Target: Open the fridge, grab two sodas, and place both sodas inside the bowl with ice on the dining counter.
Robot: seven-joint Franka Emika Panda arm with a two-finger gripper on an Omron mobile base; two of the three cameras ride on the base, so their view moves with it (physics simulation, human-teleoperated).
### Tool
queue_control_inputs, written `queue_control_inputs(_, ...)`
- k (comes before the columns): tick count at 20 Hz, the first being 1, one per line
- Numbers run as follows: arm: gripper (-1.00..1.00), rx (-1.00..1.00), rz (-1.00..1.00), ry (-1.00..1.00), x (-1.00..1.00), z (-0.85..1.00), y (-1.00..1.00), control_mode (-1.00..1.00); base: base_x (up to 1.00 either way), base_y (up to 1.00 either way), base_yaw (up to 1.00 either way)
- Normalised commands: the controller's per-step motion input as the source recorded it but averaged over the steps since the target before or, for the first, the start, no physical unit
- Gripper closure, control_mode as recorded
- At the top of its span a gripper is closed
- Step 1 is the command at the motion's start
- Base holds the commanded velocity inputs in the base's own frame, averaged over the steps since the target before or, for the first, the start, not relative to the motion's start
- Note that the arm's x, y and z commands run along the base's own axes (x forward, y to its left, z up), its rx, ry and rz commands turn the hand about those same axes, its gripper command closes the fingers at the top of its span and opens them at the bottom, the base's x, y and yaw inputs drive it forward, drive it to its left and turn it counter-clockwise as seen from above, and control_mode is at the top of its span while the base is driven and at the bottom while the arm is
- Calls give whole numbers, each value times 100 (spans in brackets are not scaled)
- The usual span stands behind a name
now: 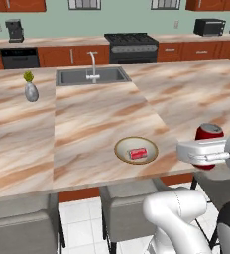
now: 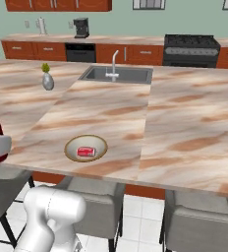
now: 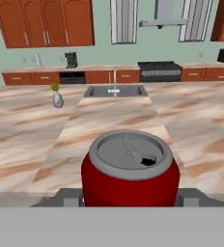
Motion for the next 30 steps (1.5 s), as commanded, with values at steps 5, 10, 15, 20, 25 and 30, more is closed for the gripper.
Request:
queue_control_inputs(5,100,0,7,45,100,-23,0,-100,0,0,0)
queue_control_inputs(10,100,0,27,51,100,-43,0,-100,0,0,0)
queue_control_inputs(15,100,-11,35,32,59,-55,10,-100,0,0,0)
queue_control_inputs(20,100,-16,34,22,39,-49,16,-100,0,0,0)
queue_control_inputs(25,100,-14,29,1,21,-12,1,-100,0,0,0)
queue_control_inputs(30,100,-4,26,0,39,-3,-4,-100,0,0,0)
